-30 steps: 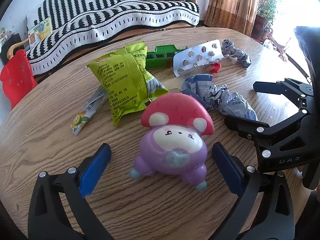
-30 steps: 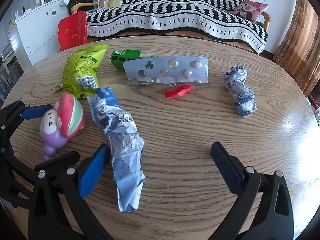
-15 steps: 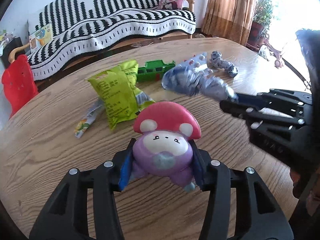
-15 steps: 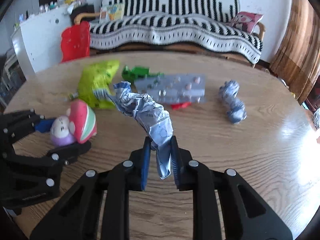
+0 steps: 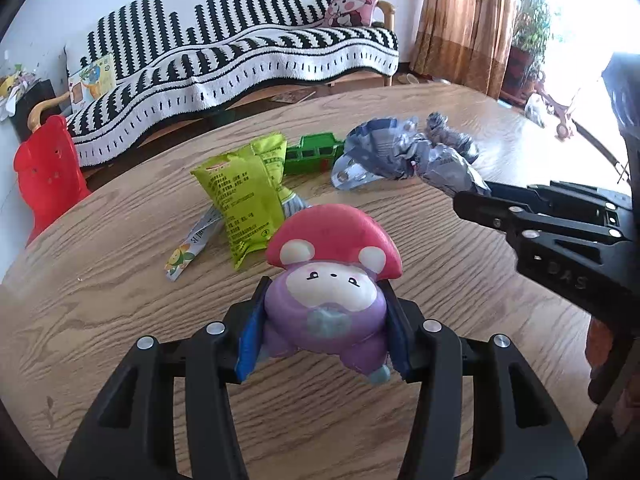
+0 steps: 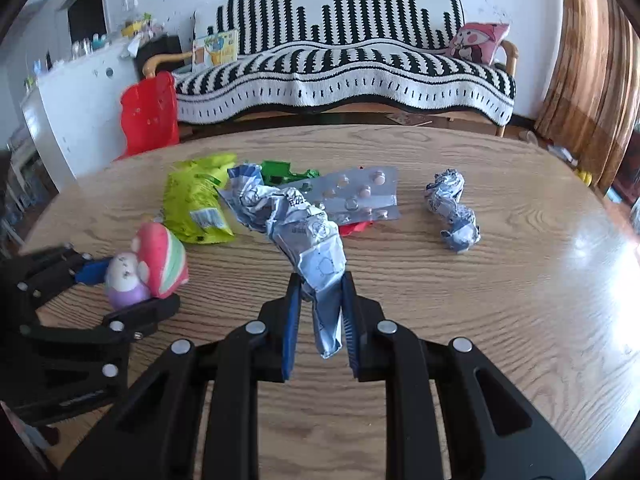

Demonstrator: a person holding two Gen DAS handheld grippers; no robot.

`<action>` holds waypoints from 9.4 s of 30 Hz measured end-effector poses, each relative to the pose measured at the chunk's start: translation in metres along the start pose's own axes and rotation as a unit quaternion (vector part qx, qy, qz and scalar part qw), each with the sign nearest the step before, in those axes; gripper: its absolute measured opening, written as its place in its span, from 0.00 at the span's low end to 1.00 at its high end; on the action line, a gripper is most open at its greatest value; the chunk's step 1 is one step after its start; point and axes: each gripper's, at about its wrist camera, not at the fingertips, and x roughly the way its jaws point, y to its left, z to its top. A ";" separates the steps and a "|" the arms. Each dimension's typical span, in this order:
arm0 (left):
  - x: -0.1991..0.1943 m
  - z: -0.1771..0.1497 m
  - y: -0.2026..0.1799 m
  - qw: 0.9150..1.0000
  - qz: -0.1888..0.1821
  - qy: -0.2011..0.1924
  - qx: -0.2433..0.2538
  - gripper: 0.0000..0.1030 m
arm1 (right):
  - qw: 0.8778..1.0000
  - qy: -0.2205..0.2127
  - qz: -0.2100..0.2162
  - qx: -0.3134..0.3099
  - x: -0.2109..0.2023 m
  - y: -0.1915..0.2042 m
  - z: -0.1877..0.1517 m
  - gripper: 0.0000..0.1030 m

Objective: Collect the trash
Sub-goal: 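Carry the mushroom toy and foil wrapper with both tools over the bin, then open both tools to drop the toy and wrapper into the bin, then move both open tools back over the table toward the remaining trash, then grasp the white paper strip with the left tool while the right grasps the crumpled foil, then carry the paper strip and crumpled foil with both tools over the bin, then open both tools to drop the strip and foil into the bin, then move both open tools back over the table toward the snack bag, then grasp the yellow-green snack bag with the left tool while the right grasps the pill blister pack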

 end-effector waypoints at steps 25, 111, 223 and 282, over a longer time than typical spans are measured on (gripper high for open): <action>-0.039 -0.085 -0.330 0.938 -0.241 0.174 0.180 0.49 | 0.987 0.056 -0.037 0.149 -0.220 -0.239 -0.258 0.20; 0.078 -0.005 0.108 0.990 0.081 0.052 -0.104 0.95 | 0.993 0.085 -0.080 -0.003 0.097 -0.108 0.051 0.95; -0.095 -0.093 -0.312 0.977 -0.145 -0.002 0.156 0.94 | 0.924 -0.023 -0.142 0.353 -0.245 -0.256 -0.251 0.94; 0.112 0.055 0.064 0.983 0.027 0.043 -0.177 0.87 | 0.988 0.025 0.096 -0.119 0.102 -0.055 0.086 0.54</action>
